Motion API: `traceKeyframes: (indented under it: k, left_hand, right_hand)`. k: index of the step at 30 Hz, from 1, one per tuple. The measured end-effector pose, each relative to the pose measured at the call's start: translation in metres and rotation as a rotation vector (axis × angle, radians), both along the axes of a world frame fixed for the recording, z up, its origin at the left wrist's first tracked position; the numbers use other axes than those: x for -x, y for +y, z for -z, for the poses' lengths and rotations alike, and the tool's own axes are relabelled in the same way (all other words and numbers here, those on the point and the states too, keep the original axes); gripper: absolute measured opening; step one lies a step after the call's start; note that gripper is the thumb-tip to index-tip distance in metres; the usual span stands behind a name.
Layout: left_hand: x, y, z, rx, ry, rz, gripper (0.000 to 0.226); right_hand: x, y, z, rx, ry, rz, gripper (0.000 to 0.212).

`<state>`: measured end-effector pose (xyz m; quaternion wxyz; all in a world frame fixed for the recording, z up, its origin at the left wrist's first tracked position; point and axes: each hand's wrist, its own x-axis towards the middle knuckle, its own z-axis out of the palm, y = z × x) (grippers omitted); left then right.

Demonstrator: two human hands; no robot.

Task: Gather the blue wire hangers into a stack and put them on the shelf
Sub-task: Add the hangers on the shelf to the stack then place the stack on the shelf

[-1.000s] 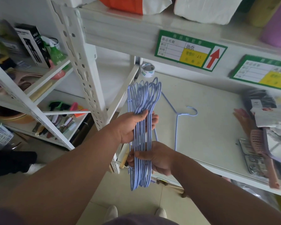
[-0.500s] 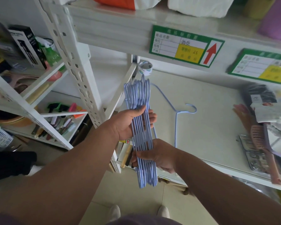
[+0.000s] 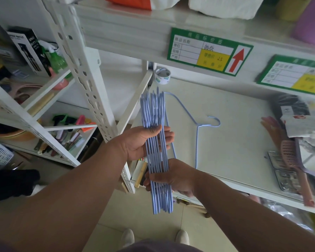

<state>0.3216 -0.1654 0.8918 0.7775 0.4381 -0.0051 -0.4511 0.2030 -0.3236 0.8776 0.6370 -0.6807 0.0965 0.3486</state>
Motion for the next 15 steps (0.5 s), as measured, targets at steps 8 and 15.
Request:
traceKeyframes:
  k: [8, 15]
  left_hand:
    - [0.008, -0.001, -0.002, -0.016, -0.039, -0.058, 0.021]
    - [0.006, -0.004, -0.007, -0.086, -0.047, -0.097, 0.017]
  right_hand:
    - [-0.005, 0.001, -0.002, 0.077, 0.037, -0.014, 0.027]
    - [-0.019, -0.017, -0.024, 0.250, 0.057, 0.137, 0.055]
